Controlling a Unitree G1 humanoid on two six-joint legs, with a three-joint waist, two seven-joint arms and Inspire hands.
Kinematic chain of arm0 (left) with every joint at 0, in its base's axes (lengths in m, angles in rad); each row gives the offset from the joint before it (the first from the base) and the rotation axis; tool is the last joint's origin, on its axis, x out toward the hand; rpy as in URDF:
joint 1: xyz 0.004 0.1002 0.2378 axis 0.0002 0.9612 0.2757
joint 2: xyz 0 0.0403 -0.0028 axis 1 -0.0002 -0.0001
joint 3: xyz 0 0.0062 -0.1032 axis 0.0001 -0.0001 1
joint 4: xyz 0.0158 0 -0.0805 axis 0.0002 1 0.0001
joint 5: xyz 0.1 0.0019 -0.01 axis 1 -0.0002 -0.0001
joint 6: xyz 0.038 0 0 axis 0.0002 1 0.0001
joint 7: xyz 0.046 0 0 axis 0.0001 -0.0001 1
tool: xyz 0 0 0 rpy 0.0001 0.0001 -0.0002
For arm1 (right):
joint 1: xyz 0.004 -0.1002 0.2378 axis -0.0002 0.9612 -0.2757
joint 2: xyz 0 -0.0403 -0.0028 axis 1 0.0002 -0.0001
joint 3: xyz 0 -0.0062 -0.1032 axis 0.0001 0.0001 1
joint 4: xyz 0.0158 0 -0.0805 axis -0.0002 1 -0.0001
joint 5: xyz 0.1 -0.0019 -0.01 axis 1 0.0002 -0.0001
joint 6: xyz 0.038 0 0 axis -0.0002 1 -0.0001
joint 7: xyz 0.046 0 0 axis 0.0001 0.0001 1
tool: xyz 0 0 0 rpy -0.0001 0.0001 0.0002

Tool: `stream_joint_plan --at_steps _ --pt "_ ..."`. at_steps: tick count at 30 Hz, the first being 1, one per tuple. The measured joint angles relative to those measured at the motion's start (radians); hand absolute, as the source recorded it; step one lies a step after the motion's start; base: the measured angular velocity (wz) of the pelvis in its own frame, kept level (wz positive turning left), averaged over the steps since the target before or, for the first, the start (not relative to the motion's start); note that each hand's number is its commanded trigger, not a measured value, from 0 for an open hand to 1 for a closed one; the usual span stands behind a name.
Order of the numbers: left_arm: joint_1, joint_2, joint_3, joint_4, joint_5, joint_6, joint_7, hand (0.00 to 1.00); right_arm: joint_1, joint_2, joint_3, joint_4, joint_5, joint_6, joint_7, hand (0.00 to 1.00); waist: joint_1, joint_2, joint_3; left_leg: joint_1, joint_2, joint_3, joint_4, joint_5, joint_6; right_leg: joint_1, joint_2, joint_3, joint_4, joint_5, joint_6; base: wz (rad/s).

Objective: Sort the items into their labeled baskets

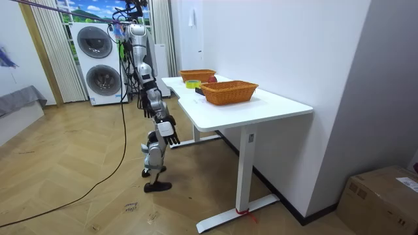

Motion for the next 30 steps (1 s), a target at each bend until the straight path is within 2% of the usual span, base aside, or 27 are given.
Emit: stream_joint_plan --at_steps 16,20,30 --pt "-0.001 0.001 -0.011 0.0 0.017 0.032 -0.011 0.0 -0.006 -0.001 -0.003 0.014 0.013 0.023 0.001 0.0 -0.014 0.003 -0.0004 -0.001 0.001 0.002 -0.001 0.0 0.0 -0.002 0.001 0.0 0.0 -0.001 0.0 0.0" --pt "0.002 0.001 -0.008 0.0 0.018 0.053 -0.025 0.0 0.001 -0.001 -0.029 0.028 0.078 0.037 -0.005 0.0 -0.024 0.007 -0.0006 0.004 0.001 0.003 -0.003 0.0 0.0 0.0 0.002 0.006 0.002 0.0 0.0 -0.02" --pt "0.005 0.002 -0.002 -0.005 0.021 0.052 -0.03 0.0 0.046 -0.003 -0.121 0.078 0.213 0.05 -0.046 0.0 -0.038 0.003 -0.0005 0.002 -0.001 0.008 -0.004 0.0 0.0 -0.003 0.002 0.007 0.002 -0.001 0.0 0.0"
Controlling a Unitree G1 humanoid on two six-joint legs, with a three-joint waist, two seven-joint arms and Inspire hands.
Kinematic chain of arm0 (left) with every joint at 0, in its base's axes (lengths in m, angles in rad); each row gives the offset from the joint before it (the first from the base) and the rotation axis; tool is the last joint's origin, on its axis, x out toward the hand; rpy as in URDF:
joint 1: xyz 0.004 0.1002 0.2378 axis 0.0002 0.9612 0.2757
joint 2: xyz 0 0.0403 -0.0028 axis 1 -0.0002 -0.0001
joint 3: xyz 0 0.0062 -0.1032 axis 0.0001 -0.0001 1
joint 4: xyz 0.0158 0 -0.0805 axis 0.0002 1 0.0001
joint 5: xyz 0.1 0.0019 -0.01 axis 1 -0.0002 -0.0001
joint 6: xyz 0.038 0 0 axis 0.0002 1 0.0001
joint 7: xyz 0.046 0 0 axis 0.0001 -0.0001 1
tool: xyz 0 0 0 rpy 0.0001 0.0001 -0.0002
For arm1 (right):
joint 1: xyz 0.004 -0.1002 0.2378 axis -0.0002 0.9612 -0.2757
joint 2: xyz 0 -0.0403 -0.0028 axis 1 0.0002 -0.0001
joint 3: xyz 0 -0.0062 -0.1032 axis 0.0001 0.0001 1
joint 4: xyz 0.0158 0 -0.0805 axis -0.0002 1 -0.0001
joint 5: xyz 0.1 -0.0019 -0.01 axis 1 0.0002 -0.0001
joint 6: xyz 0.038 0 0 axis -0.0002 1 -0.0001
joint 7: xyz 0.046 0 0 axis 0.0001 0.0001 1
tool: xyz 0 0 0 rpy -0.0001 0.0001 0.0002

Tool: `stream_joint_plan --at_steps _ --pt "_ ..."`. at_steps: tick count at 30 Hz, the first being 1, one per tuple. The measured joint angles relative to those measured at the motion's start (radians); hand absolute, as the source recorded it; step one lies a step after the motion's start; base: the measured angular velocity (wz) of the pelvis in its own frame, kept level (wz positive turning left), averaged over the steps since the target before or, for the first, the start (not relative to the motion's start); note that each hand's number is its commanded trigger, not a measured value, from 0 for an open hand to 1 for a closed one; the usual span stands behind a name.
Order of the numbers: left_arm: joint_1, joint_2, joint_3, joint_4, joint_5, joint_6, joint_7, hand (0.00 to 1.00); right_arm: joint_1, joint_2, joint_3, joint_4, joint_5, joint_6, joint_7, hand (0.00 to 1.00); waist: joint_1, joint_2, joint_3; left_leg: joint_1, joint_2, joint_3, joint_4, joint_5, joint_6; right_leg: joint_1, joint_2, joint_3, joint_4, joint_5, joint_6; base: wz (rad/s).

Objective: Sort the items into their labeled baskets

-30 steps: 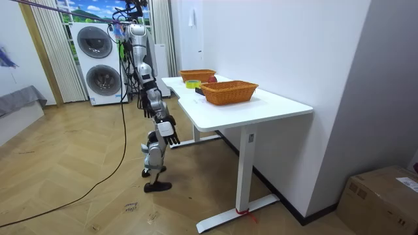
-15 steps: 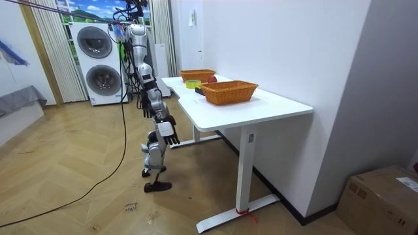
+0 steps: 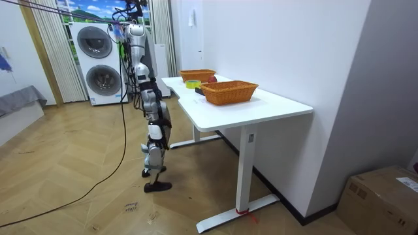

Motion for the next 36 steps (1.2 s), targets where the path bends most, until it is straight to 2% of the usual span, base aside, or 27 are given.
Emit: stream_joint_plan --at_steps 6,13,18,24,27,28,30,33,36 --pt "0.003 0.004 0.073 -0.006 -0.014 -0.005 0.0 0.0 0.028 -0.004 -0.106 -0.003 0.068 0.036 -0.033 0.0 -0.02 -0.008 -0.0016 0.008 0.002 0.01 -0.003 0.0 0.0 -0.002 0.002 0.022 0.0 -0.002 -0.001 -0.07" --pt "0.01 0.008 0.112 -0.015 -0.052 -0.029 0.014 0.0 0.027 -0.03 -0.224 -0.041 0.149 0.036 -0.148 0.0 -0.042 -0.026 -0.0028 0.023 0.001 0.018 -0.014 0.0 0.001 0.001 0.001 0.025 0.005 -0.006 0.002 -0.03" --pt "0.014 0.015 0.125 -0.016 -0.054 -0.047 0.049 0.0 0.033 -0.039 -0.293 -0.167 0.176 0.03 -0.26 0.0 -0.046 -0.034 -0.0034 0.024 0.002 0.028 -0.016 0.0 0.001 -0.004 0.008 0.035 0.006 -0.006 0.001 -0.05" --pt "0.021 0.026 0.132 -0.025 -0.104 -0.092 0.052 0.0 0.006 -0.049 -0.37 -0.378 0.181 -0.022 -0.428 0.0 -0.049 -0.049 -0.0024 0.013 0.001 0.033 -0.021 0.0 0.001 -0.029 0.009 0.05 0.021 -0.009 0.002 -0.05" --pt "0.025 0.028 0.132 -0.025 -0.11 -0.096 0.052 0.0 0.007 -0.049 -0.377 -0.473 0.181 -0.042 -0.495 0.0 -0.05 -0.052 -0.0024 0.004 0.001 0.034 -0.022 0.0 0.001 -0.038 0.01 0.052 0.027 -0.009 0.002 0.0" --pt "0.026 0.029 0.134 -0.025 -0.111 -0.098 0.052 0.0 0.006 -0.051 -0.381 -0.497 0.181 -0.061 -0.516 0.0 -0.05 -0.054 -0.0027 0.003 0.001 0.034 -0.022 0.0 0.001 -0.039 0.01 0.052 0.027 -0.009 0.002 0.0" --pt "0.026 0.029 0.138 -0.028 -0.111 -0.107 0.052 0.0 0.006 -0.051 -0.407 -0.546 0.179 -0.071 -0.549 0.0 -0.05 -0.055 -0.0028 -0.003 0.001 0.034 -0.022 0.0 0.001 -0.042 0.01 0.051 0.023 -0.009 0.002 0.0" --pt "0.058 0.03 0.143 -0.086 -0.11 -0.127 0.052 0.0 0.017 -0.051 -0.421 -0.669 0.178 -0.101 -0.611 0.0 -0.061 -0.054 -0.0029 -0.015 0.001 0.034 -0.02 0.0 0.001 -0.052 0.01 0.051 0.022 -0.009 0.002 0.0" --pt "0.063 0.031 0.15 -0.109 -0.106 -0.142 0.055 0.0 0.017 -0.053 -0.424 -0.722 0.131 -0.106 -0.667 0.0 -0.063 -0.052 -0.0027 -0.022 0.001 0.04 -0.02 0.0 0.001 -0.064 0.01 0.056 0.024 -0.009 0.002 -0.05"
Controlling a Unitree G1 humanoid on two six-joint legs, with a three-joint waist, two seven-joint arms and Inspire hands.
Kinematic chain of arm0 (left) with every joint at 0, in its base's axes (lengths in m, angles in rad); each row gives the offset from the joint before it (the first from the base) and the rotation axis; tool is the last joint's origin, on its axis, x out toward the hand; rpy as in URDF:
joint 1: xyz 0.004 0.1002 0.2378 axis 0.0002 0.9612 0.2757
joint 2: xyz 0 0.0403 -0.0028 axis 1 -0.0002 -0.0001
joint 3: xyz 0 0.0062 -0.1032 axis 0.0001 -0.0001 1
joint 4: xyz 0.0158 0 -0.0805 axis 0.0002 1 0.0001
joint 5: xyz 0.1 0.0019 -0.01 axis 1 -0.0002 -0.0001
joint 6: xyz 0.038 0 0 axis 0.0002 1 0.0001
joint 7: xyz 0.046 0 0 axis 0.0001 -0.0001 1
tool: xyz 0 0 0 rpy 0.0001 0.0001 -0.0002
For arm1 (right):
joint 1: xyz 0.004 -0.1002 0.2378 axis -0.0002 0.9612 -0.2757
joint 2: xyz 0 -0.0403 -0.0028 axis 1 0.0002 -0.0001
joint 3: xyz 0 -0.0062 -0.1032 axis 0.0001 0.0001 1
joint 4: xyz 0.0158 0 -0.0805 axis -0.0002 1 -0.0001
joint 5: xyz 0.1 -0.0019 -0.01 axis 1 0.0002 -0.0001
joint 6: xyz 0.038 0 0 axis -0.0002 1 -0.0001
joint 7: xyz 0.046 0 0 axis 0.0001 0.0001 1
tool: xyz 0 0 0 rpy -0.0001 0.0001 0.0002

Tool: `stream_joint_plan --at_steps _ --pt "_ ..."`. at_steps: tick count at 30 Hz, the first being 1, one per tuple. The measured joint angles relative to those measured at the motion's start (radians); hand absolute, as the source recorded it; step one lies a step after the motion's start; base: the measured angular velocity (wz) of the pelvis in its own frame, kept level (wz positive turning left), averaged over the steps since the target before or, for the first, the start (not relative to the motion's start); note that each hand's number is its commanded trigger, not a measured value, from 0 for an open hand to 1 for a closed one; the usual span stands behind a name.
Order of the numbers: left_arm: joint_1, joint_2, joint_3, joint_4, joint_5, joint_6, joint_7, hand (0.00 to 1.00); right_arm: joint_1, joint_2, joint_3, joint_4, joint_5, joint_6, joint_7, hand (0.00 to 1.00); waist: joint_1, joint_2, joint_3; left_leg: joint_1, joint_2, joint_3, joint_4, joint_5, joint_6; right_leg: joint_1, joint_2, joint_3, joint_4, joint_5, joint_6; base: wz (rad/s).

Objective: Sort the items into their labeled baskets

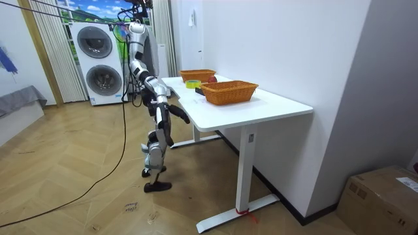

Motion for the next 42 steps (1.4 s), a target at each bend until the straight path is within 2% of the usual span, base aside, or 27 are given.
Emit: stream_joint_plan --at_steps 1,3,5,11,14,17,19,23,27,31,36,42 --pt "0.0 0.0 0.0 -0.006 0.002 -0.002 0.0 0.0 -0.002 0.0 0.001 -0.014 -0.006 0.0 -0.013 0.0 0.0 0.002 -0.001 -0.008 0.001 0.006 0.0 0.0 0.0 -0.013 0.0 0.005 0.007 0.0 0.0 -0.16" --pt "0.001 0.0 0.0 0.0 0.017 -0.011 -0.001 0.0 -0.003 -0.001 -0.002 -0.067 -0.014 -0.002 -0.045 0.0 0.003 0.007 0.003 -0.012 0.002 0.018 0.0 0.0 0.0 -0.024 0.001 0.017 0.017 0.0 0.0 -0.18" --pt "0.001 0.004 0.0 0.013 0.018 -0.014 -0.003 0.0 -0.002 -0.004 -0.003 -0.094 -0.027 -0.011 -0.071 0.0 0.002 0.009 0.0037 -0.01 0.002 0.02 -0.001 0.0 0.0 -0.025 0.002 0.024 0.02 0.0 0.0 -0.1" --pt "0.002 0.003 -0.002 0.027 0.014 -0.015 -0.009 0.0 0.001 -0.008 0.0 -0.251 -0.078 -0.022 -0.153 0.0 0.002 0.005 0.0043 -0.009 0.0 0.022 -0.001 0.0 0.001 -0.036 0.002 0.036 0.032 -0.003 0.001 -0.04" --pt "0.002 0.004 -0.002 0.029 0.014 -0.024 -0.009 0.0 0.001 -0.022 0.0 -0.343 -0.148 -0.057 -0.161 0.0 -0.001 -0.001 0.0045 -0.008 0.0 0.022 0.003 0.0 0.001 -0.03 0.001 0.034 0.029 -0.003 0.001 0.04" --pt "0.004 0.007 -0.013 0.029 0.014 -0.024 -0.009 0.0 -0.008 -0.04 0.0 -0.428 -0.161 -0.07 -0.183 0.0 0.0 -0.009 0.0048 -0.01 0.0 0.019 0.007 0.0 0.001 -0.029 0.001 0.029 0.029 -0.005 0.001 0.05" --pt "0.003 0.009 -0.022 0.027 0.017 -0.025 -0.01 0.0 -0.022 -0.045 0.0 -0.441 -0.21 -0.077 -0.189 0.0 0.004 -0.013 0.0062 -0.012 0.001 0.019 0.008 0.0 0.001 -0.032 0.001 0.026 0.029 -0.005 0.0 0.0" --pt "0.009 0.011 -0.022 0.026 0.016 -0.025 -0.012 0.0 -0.031 -0.045 0.0 -0.484 -0.27 -0.078 -0.204 0.0 0.004 -0.021 0.003 -0.026 0.001 0.016 0.011 0.0 0.001 -0.042 0.001 0.02 0.03 -0.005 -0.001 0.02" --pt "0.017 0.023 -0.041 0.026 0.02 -0.025 -0.011 0.0 -0.031 -0.046 0.0 -0.542 -0.281 -0.078 -0.218 0.0 0.004 -0.019 0.0017 -0.025 0.001 0.016 0.01 0.0 0.001 -0.04 0.001 0.018 0.03 -0.005 -0.001 0.0" --pt "0.017 0.022 -0.044 0.036 0.023 -0.026 -0.013 0.0 -0.031 -0.046 0.014 -0.626 -0.377 -0.077 -0.228 0.0 0.016 -0.014 0.001 -0.022 0.001 0.018 0.008 0.001 0.0 -0.038 0.001 0.019 0.033 -0.005 -0.001 0.0" --pt "0.011 0.023 -0.1 0.063 0.016 -0.039 -0.015 0.0 -0.069 -0.081 0.03 -0.677 -0.512 -0.098 -0.211 0.0 0.018 -0.014 0.0065 -0.023 0.0 0.011 0.011 0.001 0.0 -0.04 -0.002 0.011 0.036 -0.005 -0.001 0.03" --pt "-0.006 0.021 -0.132 0.065 0.026 -0.041 -0.028 0.0 -0.102 -0.088 0.081 -0.762 -0.61 -0.099 -0.175 0.0 0.028 -0.014 0.0074 -0.026 0.001 0.009 0.018 0.001 0.0 -0.04 -0.001 0.011 0.03 -0.005 -0.001 0.01"
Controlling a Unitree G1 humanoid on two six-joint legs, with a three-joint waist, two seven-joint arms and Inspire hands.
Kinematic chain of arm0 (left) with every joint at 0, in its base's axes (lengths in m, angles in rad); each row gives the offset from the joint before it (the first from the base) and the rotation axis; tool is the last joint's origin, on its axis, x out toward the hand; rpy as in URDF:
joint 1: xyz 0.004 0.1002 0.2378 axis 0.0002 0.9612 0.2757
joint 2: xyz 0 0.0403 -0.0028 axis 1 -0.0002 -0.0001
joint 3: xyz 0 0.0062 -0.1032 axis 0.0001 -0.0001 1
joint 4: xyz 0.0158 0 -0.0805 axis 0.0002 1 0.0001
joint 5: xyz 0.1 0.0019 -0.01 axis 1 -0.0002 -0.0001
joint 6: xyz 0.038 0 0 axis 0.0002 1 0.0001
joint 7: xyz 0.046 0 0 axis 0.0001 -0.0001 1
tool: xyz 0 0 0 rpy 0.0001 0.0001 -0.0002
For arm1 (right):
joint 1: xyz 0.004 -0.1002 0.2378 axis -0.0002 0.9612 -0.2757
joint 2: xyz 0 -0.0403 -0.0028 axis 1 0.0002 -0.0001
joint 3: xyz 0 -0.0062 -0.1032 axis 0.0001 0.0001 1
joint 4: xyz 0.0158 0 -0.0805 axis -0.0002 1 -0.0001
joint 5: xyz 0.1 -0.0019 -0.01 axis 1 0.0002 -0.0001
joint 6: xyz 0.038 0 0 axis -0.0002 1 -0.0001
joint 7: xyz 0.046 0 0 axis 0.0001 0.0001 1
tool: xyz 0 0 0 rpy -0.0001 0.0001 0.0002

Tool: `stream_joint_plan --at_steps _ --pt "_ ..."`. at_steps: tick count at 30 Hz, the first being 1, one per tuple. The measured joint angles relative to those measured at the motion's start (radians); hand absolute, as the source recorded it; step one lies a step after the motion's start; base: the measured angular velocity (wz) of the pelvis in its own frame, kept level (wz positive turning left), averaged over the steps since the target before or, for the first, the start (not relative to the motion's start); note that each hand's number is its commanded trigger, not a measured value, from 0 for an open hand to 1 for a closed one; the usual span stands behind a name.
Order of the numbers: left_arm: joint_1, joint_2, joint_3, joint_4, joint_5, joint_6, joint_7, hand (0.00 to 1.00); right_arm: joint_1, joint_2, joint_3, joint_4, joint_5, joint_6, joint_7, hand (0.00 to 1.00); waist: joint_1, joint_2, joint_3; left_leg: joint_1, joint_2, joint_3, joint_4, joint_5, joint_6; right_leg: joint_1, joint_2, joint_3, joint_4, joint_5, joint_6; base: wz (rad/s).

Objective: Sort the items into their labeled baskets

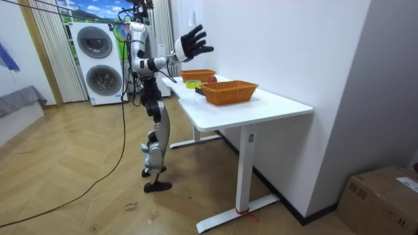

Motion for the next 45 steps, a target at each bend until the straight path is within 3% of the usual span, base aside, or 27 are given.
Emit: stream_joint_plan --at_steps 13,17,26,36,45 --pt "-0.008 -0.001 -0.01 0.015 0.01 -0.017 -0.028 0.0 -0.08 -0.014 0.073 -0.056 -0.197 -0.008 0.086 0.0 0.034 -0.017 -0.0011 0.0 0.0 -0.021 0.002 0.0 0.0 0.007 0.001 -0.011 0.0 0.001 -0.001 0.03" --pt "-0.017 0.001 -0.01 0.028 0.05 -0.013 -0.044 0.0 -0.08 -0.023 0.131 -0.057 -0.291 -0.005 0.168 0.0 0.048 -0.016 0.0 0.0 0.0 -0.021 0.004 0.0 0.0 0.006 0.0 -0.013 0.001 0.001 -0.002 0.0" --pt "-0.019 0.006 -0.009 0.04 0.055 -0.012 -0.084 0.0 -0.085 -0.026 0.185 -0.061 -0.327 0.004 0.317 0.0 0.056 -0.012 0.0004 -0.003 0.0 -0.033 0.005 0.0 0.0 0.015 -0.002 -0.029 0.001 0.002 -0.002 0.05" --pt "-0.044 0.026 -0.006 0.05 0.091 -0.013 -0.127 0.0 -0.086 -0.082 0.247 -0.094 -0.382 0.015 0.532 0.0 0.069 -0.013 -0.0063 0.001 0.002 -0.033 0.008 0.0 -0.001 0.02 -0.002 -0.033 0.001 0.004 -0.006 0.0" --pt "-0.063 0.049 -0.025 0.067 0.098 -0.013 -0.154 0.0 -0.086 -0.086 0.294 -0.087 -0.454 0.017 0.693 0.0 0.074 -0.026 0.0009 -0.001 0.005 -0.034 0.015 0.0 -0.001 0.019 -0.003 -0.033 0.001 0.005 -0.006 0.0"
